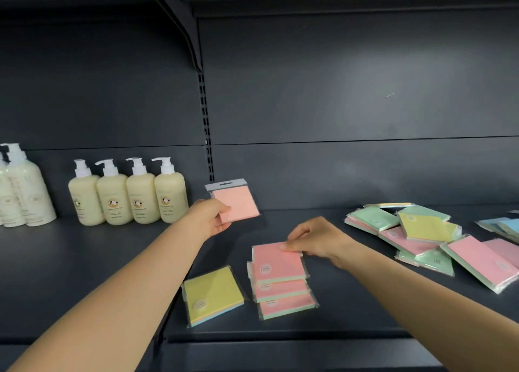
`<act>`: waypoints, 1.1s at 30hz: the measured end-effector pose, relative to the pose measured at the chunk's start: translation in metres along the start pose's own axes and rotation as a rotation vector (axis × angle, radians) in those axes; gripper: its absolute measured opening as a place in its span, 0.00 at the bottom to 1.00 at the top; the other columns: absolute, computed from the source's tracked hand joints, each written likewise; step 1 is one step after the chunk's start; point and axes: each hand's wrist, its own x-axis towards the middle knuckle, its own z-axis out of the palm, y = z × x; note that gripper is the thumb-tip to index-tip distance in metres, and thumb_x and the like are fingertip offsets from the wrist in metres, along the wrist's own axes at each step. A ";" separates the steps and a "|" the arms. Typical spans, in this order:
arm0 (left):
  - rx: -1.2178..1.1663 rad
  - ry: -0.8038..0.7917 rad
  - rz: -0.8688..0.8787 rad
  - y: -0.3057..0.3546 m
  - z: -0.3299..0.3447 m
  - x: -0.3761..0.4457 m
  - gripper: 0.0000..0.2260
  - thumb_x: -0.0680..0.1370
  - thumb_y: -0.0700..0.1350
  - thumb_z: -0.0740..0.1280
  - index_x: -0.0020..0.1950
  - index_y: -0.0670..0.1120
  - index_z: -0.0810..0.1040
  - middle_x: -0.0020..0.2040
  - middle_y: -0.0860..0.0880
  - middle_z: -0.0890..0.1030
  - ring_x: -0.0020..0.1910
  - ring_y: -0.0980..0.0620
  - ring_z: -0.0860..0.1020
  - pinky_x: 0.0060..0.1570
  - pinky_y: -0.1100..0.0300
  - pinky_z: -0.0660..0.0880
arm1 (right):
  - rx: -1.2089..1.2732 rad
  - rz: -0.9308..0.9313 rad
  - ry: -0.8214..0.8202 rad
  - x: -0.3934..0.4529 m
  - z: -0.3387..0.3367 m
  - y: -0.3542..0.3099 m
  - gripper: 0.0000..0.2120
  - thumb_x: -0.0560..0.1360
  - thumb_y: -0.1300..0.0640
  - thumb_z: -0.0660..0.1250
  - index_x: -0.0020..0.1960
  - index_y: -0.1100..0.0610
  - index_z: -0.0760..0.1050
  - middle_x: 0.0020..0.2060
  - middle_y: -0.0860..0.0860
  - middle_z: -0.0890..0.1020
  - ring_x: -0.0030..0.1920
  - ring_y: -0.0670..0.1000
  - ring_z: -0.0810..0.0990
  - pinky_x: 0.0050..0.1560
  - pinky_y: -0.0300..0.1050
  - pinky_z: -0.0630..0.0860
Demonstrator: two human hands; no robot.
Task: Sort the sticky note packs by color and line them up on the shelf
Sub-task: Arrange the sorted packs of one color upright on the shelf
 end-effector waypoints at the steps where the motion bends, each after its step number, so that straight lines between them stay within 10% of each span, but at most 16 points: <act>1: -0.005 -0.032 0.005 0.002 0.005 -0.006 0.19 0.76 0.29 0.61 0.67 0.40 0.67 0.58 0.42 0.78 0.47 0.46 0.77 0.42 0.54 0.74 | -0.030 -0.009 0.061 -0.002 -0.002 -0.001 0.15 0.66 0.49 0.77 0.47 0.58 0.82 0.42 0.48 0.83 0.44 0.45 0.79 0.46 0.37 0.74; 14: 0.091 -0.509 0.082 -0.024 0.178 -0.107 0.10 0.74 0.30 0.65 0.54 0.39 0.77 0.43 0.46 0.81 0.39 0.51 0.80 0.37 0.62 0.79 | 0.474 -0.121 0.619 -0.086 -0.096 0.041 0.06 0.75 0.66 0.66 0.50 0.61 0.78 0.36 0.51 0.82 0.33 0.46 0.79 0.38 0.34 0.79; 20: 0.138 -0.525 0.149 -0.045 0.262 -0.142 0.07 0.73 0.30 0.68 0.44 0.41 0.78 0.41 0.45 0.81 0.38 0.50 0.79 0.34 0.63 0.80 | 0.467 -0.125 0.665 -0.120 -0.170 0.095 0.05 0.73 0.67 0.68 0.45 0.58 0.79 0.35 0.52 0.84 0.31 0.45 0.81 0.35 0.33 0.78; 28: 0.171 -0.445 0.193 -0.082 0.382 -0.186 0.06 0.72 0.31 0.69 0.45 0.39 0.81 0.43 0.41 0.82 0.42 0.44 0.79 0.56 0.48 0.77 | 0.420 -0.089 0.619 -0.146 -0.279 0.179 0.05 0.72 0.64 0.71 0.47 0.57 0.80 0.42 0.56 0.85 0.39 0.51 0.82 0.50 0.46 0.80; 33: 0.141 -0.415 0.180 -0.104 0.442 -0.216 0.07 0.73 0.30 0.67 0.49 0.38 0.80 0.46 0.40 0.82 0.43 0.43 0.80 0.39 0.57 0.82 | 0.398 -0.073 0.598 -0.165 -0.331 0.223 0.10 0.71 0.62 0.72 0.52 0.59 0.80 0.44 0.54 0.84 0.42 0.51 0.82 0.54 0.50 0.80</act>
